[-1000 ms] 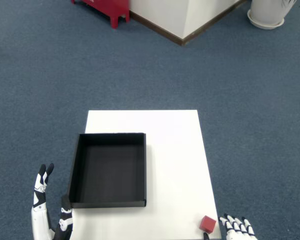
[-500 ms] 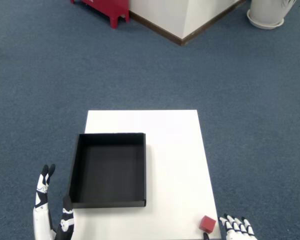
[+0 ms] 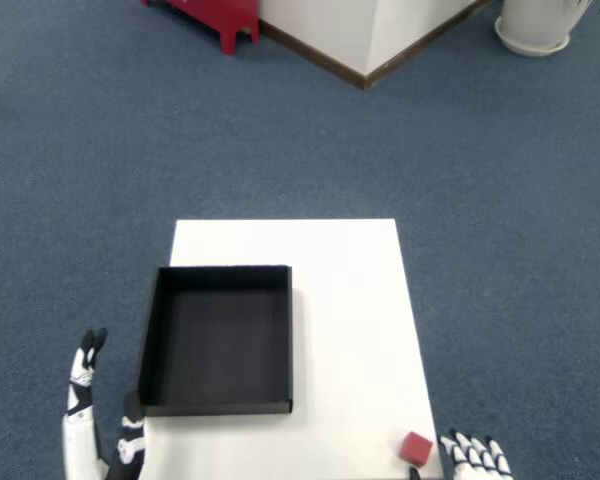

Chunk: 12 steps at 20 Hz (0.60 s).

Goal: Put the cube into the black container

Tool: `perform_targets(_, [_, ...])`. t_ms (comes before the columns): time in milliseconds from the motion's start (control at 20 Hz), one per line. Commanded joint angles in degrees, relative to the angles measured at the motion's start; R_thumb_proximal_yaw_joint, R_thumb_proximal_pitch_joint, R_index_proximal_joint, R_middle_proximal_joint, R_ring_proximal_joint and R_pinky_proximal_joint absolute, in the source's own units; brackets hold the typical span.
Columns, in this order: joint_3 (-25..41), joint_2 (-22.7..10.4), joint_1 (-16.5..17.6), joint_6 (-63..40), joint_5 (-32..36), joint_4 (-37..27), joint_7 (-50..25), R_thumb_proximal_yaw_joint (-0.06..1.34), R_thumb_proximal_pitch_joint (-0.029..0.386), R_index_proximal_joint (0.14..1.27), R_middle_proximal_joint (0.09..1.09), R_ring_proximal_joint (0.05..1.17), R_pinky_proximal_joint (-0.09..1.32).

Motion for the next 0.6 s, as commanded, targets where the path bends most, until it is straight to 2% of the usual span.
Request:
perform_targets(50, [2.37, -0.91, 1.3, 0.32, -4.09, 0.4, -1.25, 0.68, 0.031, 0.56, 0.22, 0.24, 0.01])
perform_targets(600, [3.46, -0.71, 2.69, -1.04, -5.39, 0.32, -7.46, 0.69, 0.029, 0.56, 0.23, 0.24, 0.01])
